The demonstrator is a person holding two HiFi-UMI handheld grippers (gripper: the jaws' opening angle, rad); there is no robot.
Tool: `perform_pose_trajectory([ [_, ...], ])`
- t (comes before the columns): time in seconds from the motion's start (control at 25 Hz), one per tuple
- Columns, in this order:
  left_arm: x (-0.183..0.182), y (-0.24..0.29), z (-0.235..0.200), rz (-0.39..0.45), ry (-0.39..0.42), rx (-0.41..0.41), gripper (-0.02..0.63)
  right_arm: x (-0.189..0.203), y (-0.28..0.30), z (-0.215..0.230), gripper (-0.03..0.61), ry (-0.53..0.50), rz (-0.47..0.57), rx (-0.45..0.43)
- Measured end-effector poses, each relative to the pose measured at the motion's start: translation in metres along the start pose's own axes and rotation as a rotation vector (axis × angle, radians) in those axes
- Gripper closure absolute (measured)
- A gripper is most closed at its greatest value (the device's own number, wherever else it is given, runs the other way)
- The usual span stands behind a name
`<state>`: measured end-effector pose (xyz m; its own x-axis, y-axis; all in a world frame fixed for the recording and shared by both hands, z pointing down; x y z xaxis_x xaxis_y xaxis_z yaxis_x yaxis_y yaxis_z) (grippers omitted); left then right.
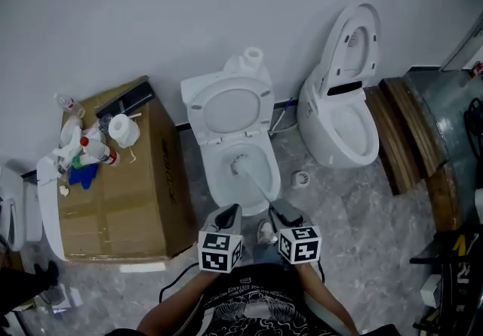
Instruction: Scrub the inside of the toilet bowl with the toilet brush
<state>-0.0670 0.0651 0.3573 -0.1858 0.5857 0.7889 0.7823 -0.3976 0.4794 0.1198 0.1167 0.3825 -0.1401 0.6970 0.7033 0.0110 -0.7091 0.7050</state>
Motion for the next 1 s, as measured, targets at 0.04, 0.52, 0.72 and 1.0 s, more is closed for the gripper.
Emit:
perform_pose_trajectory([
  [0.04,0.001,-0.001,0.001,0.003,0.005,0.004,0.624,0.001,-0.004,-0.001,0.43,-0.004,0.007,0.01],
  [0.52,0.007,-0.004,0.008,-0.006,0.04,0.062,0.624,0.011,-0.024,-0.011,0.43,-0.014,0.024,0.054],
  [0.72,0.006,-0.005,0.006,-0.011,0.039,0.072,0.624,0.01,-0.025,-0.015,0.43,-0.026,0.025,0.055],
  [1.0,0.006,-0.003,0.007,-0.016,0.044,0.077,0.624,0.007,-0.025,-0.016,0.43,-0.03,0.035,0.053],
])
Point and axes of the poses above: the fingertips, and each gripper's own axes: y forward along the fingers, z to its right, x out of its underside, the point moved 9 cm from there along -y, backward along the fingers, and after that the axes turned 13 degrees about x, right-handed, at the moved point
